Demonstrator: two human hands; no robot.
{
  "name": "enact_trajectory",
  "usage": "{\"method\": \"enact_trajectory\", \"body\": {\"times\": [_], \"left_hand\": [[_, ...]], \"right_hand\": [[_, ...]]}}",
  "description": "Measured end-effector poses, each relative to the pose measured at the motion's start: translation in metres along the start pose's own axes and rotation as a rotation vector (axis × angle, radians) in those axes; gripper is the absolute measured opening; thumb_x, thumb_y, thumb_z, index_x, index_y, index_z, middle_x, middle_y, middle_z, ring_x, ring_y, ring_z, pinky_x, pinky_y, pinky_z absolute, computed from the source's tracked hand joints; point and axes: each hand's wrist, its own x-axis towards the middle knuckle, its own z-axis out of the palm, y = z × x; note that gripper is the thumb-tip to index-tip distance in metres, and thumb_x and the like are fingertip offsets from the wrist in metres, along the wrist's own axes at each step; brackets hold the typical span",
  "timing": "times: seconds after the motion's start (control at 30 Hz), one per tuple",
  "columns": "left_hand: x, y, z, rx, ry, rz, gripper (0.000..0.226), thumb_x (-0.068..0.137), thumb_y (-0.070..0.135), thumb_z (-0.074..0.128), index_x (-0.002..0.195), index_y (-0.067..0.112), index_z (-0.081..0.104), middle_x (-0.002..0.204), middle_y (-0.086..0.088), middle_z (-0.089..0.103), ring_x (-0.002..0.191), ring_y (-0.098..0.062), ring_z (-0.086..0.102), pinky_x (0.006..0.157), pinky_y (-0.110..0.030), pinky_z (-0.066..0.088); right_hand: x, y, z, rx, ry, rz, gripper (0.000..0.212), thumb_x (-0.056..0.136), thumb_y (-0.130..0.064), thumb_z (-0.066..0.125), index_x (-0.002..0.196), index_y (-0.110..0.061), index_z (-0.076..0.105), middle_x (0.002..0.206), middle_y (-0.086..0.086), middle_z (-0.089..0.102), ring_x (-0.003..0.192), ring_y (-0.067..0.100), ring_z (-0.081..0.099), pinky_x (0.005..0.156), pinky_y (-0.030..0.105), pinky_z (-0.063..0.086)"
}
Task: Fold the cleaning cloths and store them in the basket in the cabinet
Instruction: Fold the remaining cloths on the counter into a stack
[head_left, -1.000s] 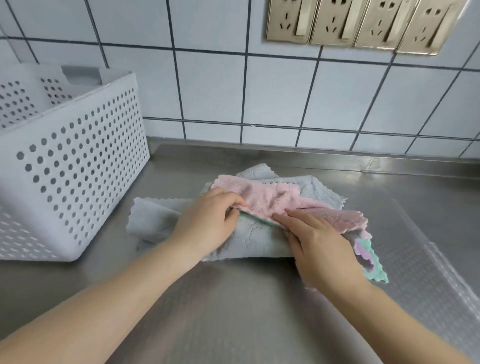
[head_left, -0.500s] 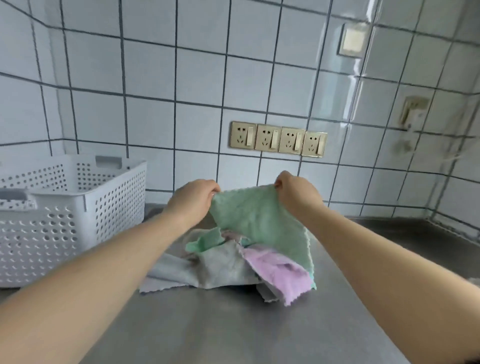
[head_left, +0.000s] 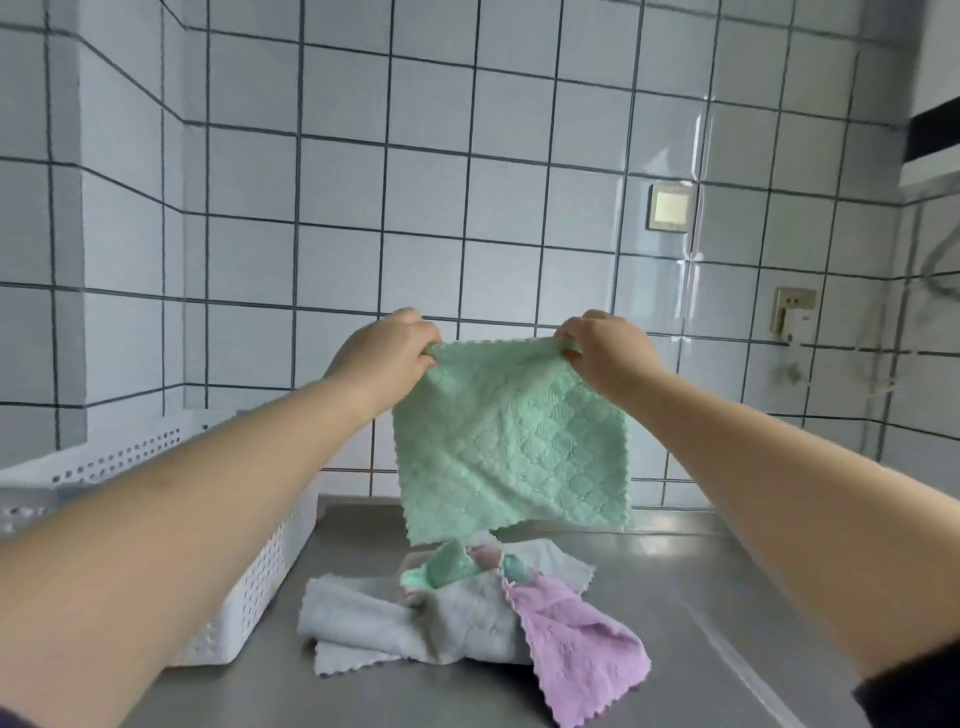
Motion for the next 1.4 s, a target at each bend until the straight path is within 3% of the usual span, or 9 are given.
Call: {"method": "enact_trajectory", "body": {"times": [0.27, 0.4, 0.5, 0.57, 0.73, 0.83, 0.97, 1.13, 1.4], "left_hand": [[-0.033, 0.001, -0.051, 0.046, -0.042, -0.042, 0.011, 0.092, 0.025, 0.055, 0.099, 0.017, 0.06, 0.096, 0.0, 0.065, 0.085, -0.02, 0.057, 0.073, -0.032, 0.044], [-0.097, 0.006, -0.065, 0.133, -0.164, -0.027, 0.018, 0.091, 0.037, 0.056, 0.104, 0.025, 0.061, 0.093, 0.009, 0.065, 0.081, -0.014, 0.05, 0.1, -0.036, 0.032], [-0.168, 0.013, -0.059, 0.093, -0.263, -0.037, 0.016, 0.088, 0.044, 0.058, 0.096, 0.031, 0.06, 0.086, 0.017, 0.059, 0.077, -0.008, 0.042, 0.105, -0.035, 0.024], [-0.214, 0.017, -0.05, 0.028, -0.366, -0.063, 0.015, 0.088, 0.045, 0.059, 0.095, 0.032, 0.059, 0.079, 0.021, 0.053, 0.073, -0.005, 0.043, 0.101, -0.032, 0.028], [-0.291, 0.023, -0.031, -0.286, -0.569, -0.208, 0.015, 0.084, 0.038, 0.065, 0.078, 0.03, 0.054, 0.073, 0.011, 0.057, 0.07, -0.007, 0.052, 0.062, -0.019, 0.034], [-0.312, 0.03, -0.03, -0.4, -0.622, -0.27, 0.019, 0.086, 0.034, 0.065, 0.074, 0.036, 0.05, 0.066, 0.016, 0.05, 0.063, 0.006, 0.047, 0.057, -0.011, 0.03], [-0.326, 0.037, -0.025, -0.462, -0.675, -0.299, 0.02, 0.089, 0.03, 0.062, 0.074, 0.032, 0.049, 0.062, 0.017, 0.047, 0.059, 0.017, 0.046, 0.055, -0.008, 0.03], [-0.333, 0.036, -0.018, -0.506, -0.769, -0.331, 0.012, 0.088, 0.038, 0.062, 0.08, 0.036, 0.053, 0.092, 0.019, 0.06, 0.097, 0.005, 0.053, 0.077, -0.013, 0.037], [-0.325, 0.024, 0.007, -0.551, -0.708, -0.458, 0.012, 0.088, 0.034, 0.063, 0.097, 0.028, 0.058, 0.113, 0.008, 0.06, 0.109, -0.005, 0.052, 0.081, -0.017, 0.036]], "right_hand": [[-0.031, -0.027, -0.021, -0.041, -0.023, -0.07, 0.023, 0.092, -0.029, 0.054, 0.105, -0.013, 0.064, 0.104, 0.008, 0.06, 0.096, 0.031, 0.059, 0.074, 0.034, 0.048], [-0.094, -0.047, -0.024, 0.02, -0.135, -0.12, 0.026, 0.093, -0.036, 0.052, 0.105, -0.016, 0.062, 0.1, 0.001, 0.06, 0.088, 0.021, 0.058, 0.07, 0.033, 0.05], [-0.157, -0.06, -0.017, 0.066, -0.262, -0.116, 0.026, 0.092, -0.036, 0.052, 0.109, -0.019, 0.059, 0.103, 0.0, 0.063, 0.092, 0.024, 0.06, 0.068, 0.03, 0.046], [-0.196, -0.064, -0.011, 0.051, -0.359, -0.127, 0.027, 0.09, -0.036, 0.053, 0.112, -0.022, 0.058, 0.105, 0.0, 0.066, 0.097, 0.027, 0.061, 0.068, 0.028, 0.038], [-0.269, -0.063, 0.006, 0.197, -0.607, -0.042, 0.02, 0.088, -0.031, 0.057, 0.103, -0.018, 0.059, 0.092, -0.01, 0.057, 0.088, 0.017, 0.055, 0.065, 0.023, 0.034], [-0.296, -0.057, 0.015, 0.264, -0.738, 0.036, 0.006, 0.087, -0.03, 0.054, 0.086, -0.026, 0.05, 0.076, -0.008, 0.053, 0.068, 0.014, 0.048, 0.053, 0.02, 0.033], [-0.313, -0.053, 0.016, 0.338, -0.811, 0.052, 0.022, 0.091, -0.027, 0.052, 0.075, -0.031, 0.039, 0.07, -0.011, 0.045, 0.059, 0.004, 0.039, 0.051, 0.017, 0.029], [-0.323, -0.047, 0.019, 0.419, -0.811, 0.114, 0.013, 0.091, -0.033, 0.057, 0.083, -0.033, 0.046, 0.078, -0.016, 0.052, 0.064, -0.003, 0.044, 0.057, 0.012, 0.034], [-0.306, -0.033, 0.043, 0.59, -0.799, 0.297, 0.01, 0.086, -0.033, 0.066, 0.091, -0.026, 0.06, 0.089, -0.003, 0.067, 0.07, 0.007, 0.055, 0.059, 0.015, 0.041]]}}
